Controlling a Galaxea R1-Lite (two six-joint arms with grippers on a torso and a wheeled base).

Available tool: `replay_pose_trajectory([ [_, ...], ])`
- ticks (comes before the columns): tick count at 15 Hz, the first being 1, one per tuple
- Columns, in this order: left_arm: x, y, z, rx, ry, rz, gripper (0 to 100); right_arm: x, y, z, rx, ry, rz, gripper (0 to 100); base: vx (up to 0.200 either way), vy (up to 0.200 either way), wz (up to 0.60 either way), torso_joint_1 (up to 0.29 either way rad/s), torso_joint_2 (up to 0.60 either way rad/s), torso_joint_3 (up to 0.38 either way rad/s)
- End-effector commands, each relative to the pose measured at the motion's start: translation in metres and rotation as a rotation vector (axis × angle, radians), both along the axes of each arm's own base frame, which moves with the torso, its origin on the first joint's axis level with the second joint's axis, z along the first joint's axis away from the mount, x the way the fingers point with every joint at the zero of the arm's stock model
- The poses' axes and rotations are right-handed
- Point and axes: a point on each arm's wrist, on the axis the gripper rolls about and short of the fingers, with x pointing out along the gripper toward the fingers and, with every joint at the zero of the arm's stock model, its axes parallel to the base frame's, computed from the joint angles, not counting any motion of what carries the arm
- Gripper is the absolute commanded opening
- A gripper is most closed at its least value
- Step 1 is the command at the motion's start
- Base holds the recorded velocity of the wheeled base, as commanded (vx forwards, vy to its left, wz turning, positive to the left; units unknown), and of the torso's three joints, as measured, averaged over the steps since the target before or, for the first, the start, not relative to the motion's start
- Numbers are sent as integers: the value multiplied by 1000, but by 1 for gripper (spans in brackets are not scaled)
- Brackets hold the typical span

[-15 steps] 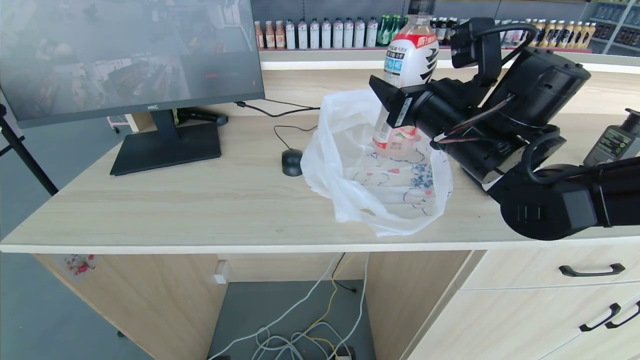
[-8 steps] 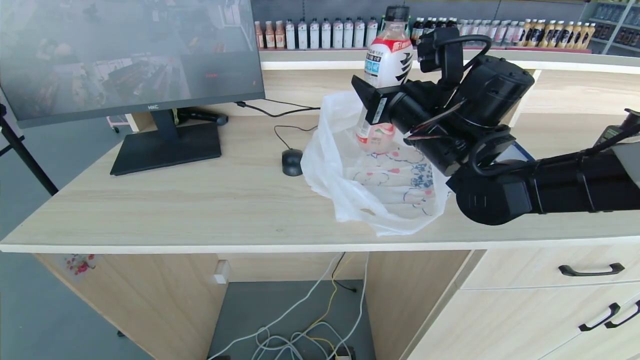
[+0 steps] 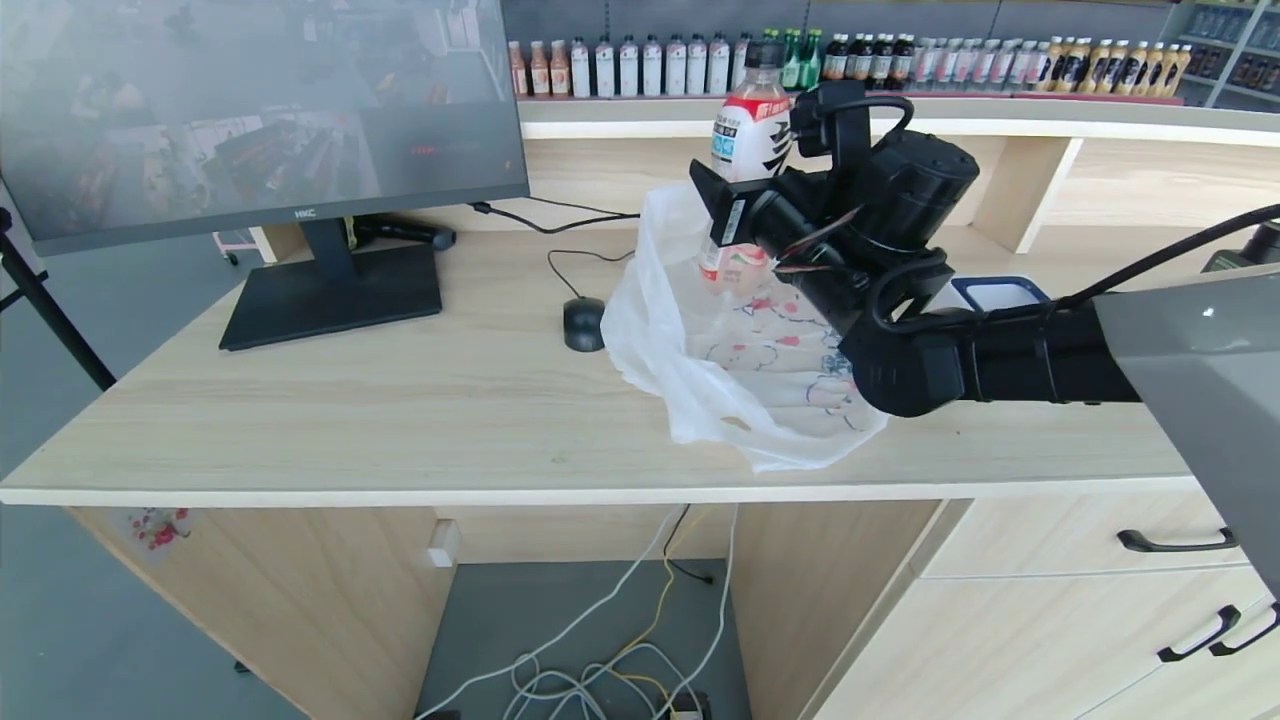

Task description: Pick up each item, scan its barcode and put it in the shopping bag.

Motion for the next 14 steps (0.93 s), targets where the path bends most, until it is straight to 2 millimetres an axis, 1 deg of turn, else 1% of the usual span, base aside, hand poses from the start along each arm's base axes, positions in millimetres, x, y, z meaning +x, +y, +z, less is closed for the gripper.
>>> replay_pose_trajectory([
  [1,0,0,0,0,-1,1,100,10,1,-9,-6,7,-6,0,0,0,0,0,0,0],
  [6,0,0,0,0,-1,1,100,16,5,-21,-31,17,30,0,0,0,0,0,0,0],
  [11,0,0,0,0,-1,1,100,20,7,-24,-31,18,32,0,0,0,0,0,0,0],
  [14,0,0,0,0,-1,1,100,24,8,-31,-33,29,27,0,0,0,0,0,0,0],
])
